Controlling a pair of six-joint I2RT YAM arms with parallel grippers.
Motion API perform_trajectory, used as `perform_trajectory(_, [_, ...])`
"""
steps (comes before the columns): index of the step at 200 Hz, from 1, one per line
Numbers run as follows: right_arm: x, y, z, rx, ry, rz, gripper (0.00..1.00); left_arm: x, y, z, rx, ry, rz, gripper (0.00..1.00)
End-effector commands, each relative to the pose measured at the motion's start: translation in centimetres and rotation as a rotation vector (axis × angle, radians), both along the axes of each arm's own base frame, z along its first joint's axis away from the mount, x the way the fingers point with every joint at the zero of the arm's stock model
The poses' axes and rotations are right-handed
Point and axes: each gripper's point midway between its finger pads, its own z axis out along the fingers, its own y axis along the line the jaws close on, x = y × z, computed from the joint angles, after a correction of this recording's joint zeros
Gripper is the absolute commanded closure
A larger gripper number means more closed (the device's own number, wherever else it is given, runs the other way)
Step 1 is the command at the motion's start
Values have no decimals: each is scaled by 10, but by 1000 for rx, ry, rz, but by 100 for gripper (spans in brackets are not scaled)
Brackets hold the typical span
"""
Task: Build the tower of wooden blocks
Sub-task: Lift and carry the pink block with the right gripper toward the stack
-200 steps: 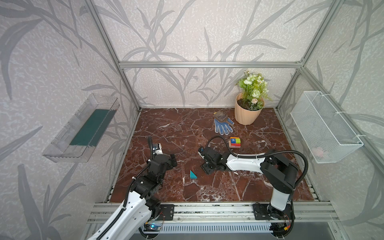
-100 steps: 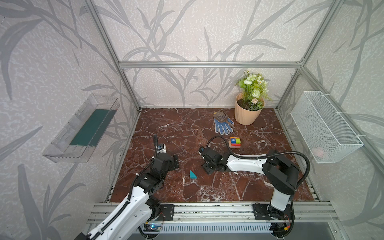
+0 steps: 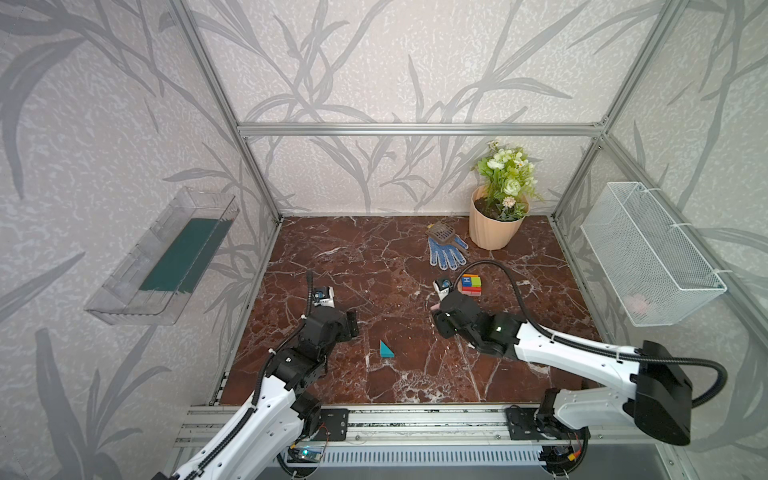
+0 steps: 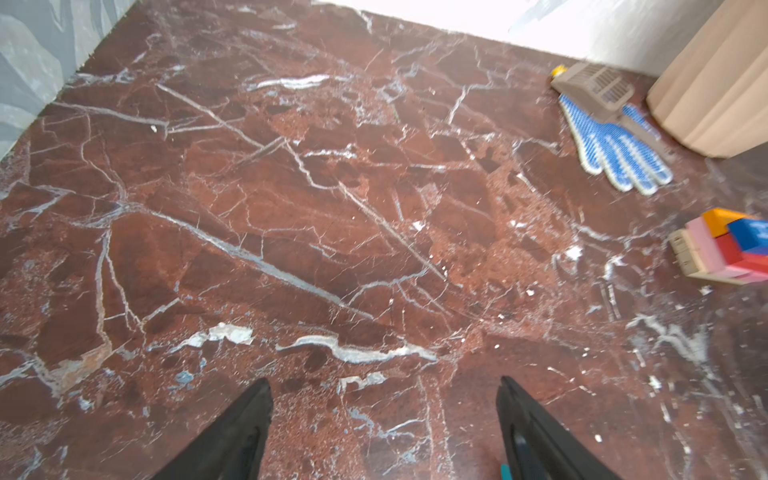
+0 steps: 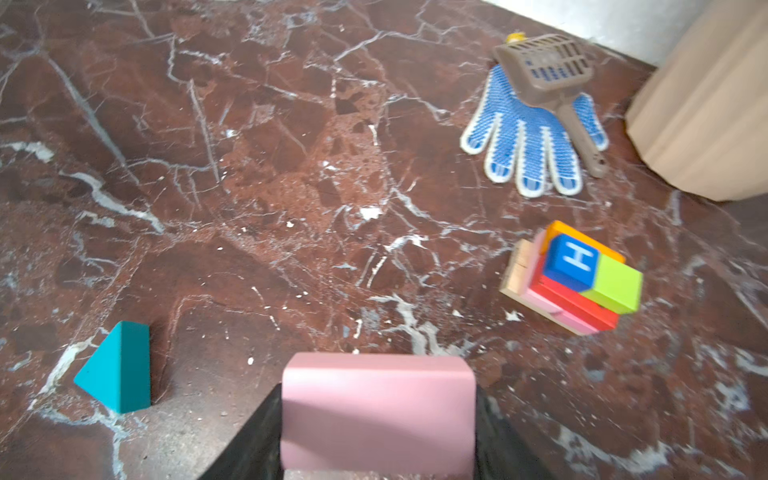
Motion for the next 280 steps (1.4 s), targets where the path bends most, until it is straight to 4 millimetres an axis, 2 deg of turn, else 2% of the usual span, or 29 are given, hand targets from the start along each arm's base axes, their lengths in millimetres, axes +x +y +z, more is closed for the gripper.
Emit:
perform_trajectory(1, [14,-49,7,59,4,-191,75,-2,6,5,-1,-28,27,16])
perform_trajectory(20, [17,-72,5,101,23,-266,76,-3,5,6,-7,-35,20,16])
perform_trajectory(40, [20,-88,-2,115,59,-317,76,-3,3,7,-8,-38,12,16])
perform_trajectory(70, [28,-100,-18,135,150,-353,74,-2,-9,8,-18,-38,-45,14])
perform_trajectory(90, [38,-105,-23,136,185,-371,74,-2,-17,9,-22,-45,-87,12])
perform_trajectory(94, [40,-107,-23,132,191,-376,74,-2,-17,10,-22,-47,-86,3])
perform_trajectory(96, [41,-107,-24,129,194,-378,74,-1,-16,10,-22,-49,-80,1])
perform_trajectory(122, [55,-111,-26,88,228,-392,74,-6,-4,13,-19,-58,-19,1])
perform_trajectory(131, [60,-113,-26,72,232,-398,75,-9,-7,16,-38,-76,-45,1])
perform_trajectory(151, [69,-112,-27,74,244,-402,76,-20,-26,27,-97,-161,-192,1])
perform_trajectory(170, [78,-103,-27,90,256,-386,76,-26,-19,31,-112,-231,-175,1])
perform_trajectory(190, [88,-97,-32,74,290,-379,76,-31,-30,37,-137,-264,-251,1])
perform_trajectory(241, [107,-89,-49,-3,362,-379,79,-22,-41,27,-118,-201,-280,1])
perform_trajectory(280, [115,-93,-50,-57,354,-384,79,-19,-41,24,-110,-186,-275,1])
